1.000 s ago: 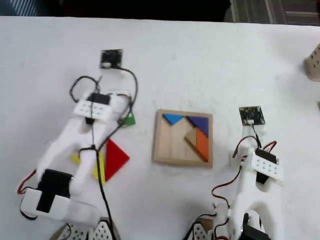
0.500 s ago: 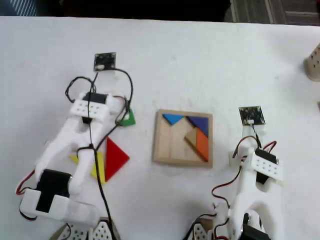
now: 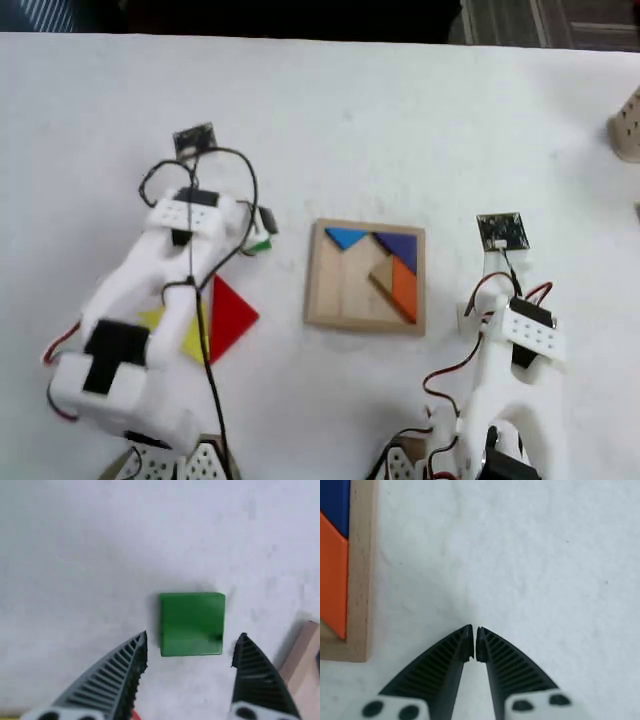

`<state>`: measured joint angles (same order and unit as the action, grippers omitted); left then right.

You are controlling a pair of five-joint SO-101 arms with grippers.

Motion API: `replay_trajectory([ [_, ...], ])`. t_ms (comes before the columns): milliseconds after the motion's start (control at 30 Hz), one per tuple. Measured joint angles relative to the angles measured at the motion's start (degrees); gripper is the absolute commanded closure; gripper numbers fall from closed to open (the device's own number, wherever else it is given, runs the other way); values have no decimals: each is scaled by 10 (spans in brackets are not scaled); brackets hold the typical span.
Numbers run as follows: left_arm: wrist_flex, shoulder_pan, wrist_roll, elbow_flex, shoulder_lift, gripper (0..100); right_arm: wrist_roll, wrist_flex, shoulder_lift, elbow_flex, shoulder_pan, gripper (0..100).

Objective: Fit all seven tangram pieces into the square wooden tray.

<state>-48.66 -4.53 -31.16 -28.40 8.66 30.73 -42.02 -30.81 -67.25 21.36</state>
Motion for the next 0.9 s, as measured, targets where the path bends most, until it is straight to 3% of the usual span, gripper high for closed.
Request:
replay_trajectory([
  [233, -28, -1, -1, 69, 75, 740, 0, 0, 0, 0, 0, 980],
  [633, -28, -1, -1, 76, 81, 744, 0, 0, 0, 0, 0, 980],
  [900, -14, -2, 1, 80, 82, 982, 0, 0, 0, 0, 0, 980],
])
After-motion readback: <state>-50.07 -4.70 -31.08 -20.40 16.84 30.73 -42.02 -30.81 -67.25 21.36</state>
